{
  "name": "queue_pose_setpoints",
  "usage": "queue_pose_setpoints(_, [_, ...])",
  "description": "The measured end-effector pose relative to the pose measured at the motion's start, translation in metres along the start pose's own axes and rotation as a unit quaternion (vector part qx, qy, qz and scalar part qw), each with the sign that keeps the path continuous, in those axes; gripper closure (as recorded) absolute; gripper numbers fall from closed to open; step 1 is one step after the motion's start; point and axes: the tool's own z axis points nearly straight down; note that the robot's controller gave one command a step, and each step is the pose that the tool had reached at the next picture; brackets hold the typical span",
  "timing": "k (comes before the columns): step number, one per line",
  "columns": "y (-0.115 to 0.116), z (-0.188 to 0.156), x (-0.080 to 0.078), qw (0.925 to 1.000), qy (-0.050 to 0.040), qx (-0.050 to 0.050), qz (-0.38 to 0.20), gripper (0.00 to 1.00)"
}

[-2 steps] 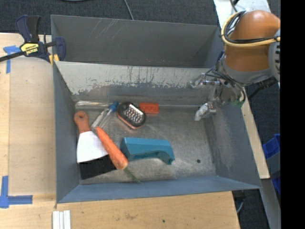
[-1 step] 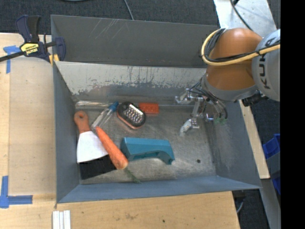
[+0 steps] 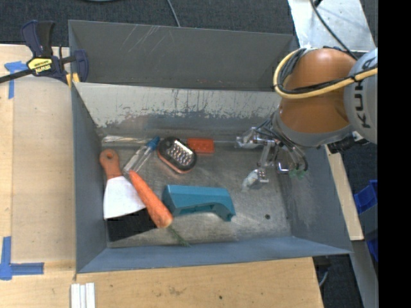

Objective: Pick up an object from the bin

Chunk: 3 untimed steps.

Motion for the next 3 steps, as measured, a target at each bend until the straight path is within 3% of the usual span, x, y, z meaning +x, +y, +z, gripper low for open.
queue_pose_setpoints(1, [0.012, 0.011, 0.03, 0.9986, 0.0002, 0.004, -0.052, 0.0])
queue_pose_setpoints(2, [0.062, 0.058, 0.035, 0.985, -0.0022, 0.002, -0.172, 0.0])
queue_pose_setpoints(3, [0.062, 0.095, 0.041, 0.99, 0.002, -0.001, -0.141, 1.0])
